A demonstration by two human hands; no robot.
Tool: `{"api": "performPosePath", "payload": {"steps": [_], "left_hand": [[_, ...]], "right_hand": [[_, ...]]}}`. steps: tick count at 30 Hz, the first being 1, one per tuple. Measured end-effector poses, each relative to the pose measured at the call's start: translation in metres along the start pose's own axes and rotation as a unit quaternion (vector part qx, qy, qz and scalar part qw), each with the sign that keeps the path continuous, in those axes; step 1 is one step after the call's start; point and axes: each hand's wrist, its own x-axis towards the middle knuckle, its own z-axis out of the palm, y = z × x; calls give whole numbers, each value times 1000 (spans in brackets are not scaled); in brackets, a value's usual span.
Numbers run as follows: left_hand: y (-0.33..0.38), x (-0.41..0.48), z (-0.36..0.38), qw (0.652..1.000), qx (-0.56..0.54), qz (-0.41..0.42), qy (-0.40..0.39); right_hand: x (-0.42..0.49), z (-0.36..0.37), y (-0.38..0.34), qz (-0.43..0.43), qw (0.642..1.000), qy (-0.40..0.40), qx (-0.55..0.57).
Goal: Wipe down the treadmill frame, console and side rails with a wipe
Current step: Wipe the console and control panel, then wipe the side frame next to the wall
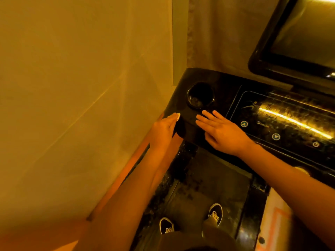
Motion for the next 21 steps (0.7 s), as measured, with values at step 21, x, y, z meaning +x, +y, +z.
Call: {"api": "performPosePath", "payload": {"steps": [21], "left_hand": [[-60, 30, -15, 972, -193, -110, -83]], "right_hand": [[35, 23, -32, 21, 990, -88, -111]]}}
